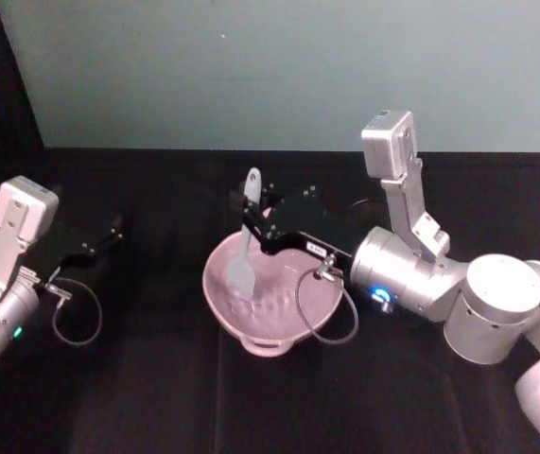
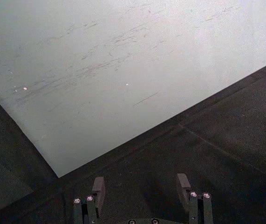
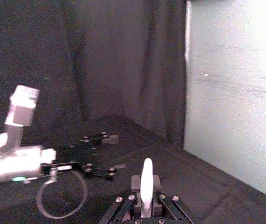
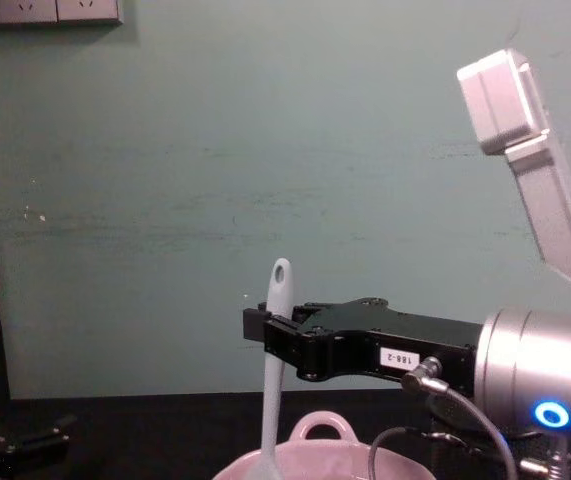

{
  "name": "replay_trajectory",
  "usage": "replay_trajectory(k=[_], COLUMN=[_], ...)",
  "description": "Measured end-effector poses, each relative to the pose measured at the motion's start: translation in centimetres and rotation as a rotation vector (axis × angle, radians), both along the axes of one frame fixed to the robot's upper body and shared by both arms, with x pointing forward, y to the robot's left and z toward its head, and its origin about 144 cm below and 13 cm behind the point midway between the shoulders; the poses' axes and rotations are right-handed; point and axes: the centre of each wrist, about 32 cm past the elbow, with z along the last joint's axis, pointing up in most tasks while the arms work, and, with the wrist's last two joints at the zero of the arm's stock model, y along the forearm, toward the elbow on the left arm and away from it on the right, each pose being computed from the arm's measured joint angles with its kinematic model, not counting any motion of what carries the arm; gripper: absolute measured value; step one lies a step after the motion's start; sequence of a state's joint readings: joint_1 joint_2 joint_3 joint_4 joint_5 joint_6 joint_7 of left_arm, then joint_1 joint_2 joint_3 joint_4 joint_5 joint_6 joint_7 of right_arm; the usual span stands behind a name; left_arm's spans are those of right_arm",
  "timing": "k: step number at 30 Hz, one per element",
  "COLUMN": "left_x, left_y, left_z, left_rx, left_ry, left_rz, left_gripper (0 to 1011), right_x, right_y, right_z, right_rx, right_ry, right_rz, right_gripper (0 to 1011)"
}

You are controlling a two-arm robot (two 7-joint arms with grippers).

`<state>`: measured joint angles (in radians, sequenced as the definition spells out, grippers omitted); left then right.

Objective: Use the one hand to pick up the spoon and stir the clear water in the bowl.

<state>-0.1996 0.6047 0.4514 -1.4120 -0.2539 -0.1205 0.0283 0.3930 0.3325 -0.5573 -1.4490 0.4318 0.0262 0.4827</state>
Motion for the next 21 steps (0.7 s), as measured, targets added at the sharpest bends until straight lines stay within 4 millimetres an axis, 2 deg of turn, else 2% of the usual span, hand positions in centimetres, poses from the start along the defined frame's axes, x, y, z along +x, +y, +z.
replay_trajectory(k=[5, 12, 21], left_x=[0.0, 0.0, 0.0], left_y=[0.0, 0.0, 0.0], left_z=[0.0, 0.0, 0.0], left_rx=[0.000, 0.000, 0.000], left_ry=[0.000, 0.000, 0.000], left_rz=[0.000, 0.000, 0.000], left_gripper=[1011, 1011, 1011], right_x=[0.7, 1.2, -0.2], right_y=[0.2, -0.8, -2.7], right_z=[-0.1, 0.0, 0.8], right_rx=[-0.017, -0.051, -0.083], right_ry=[-0.030, -0.061, -0.055], right_rz=[-0.060, -0.147, -0.158], right_gripper=[127, 127, 127])
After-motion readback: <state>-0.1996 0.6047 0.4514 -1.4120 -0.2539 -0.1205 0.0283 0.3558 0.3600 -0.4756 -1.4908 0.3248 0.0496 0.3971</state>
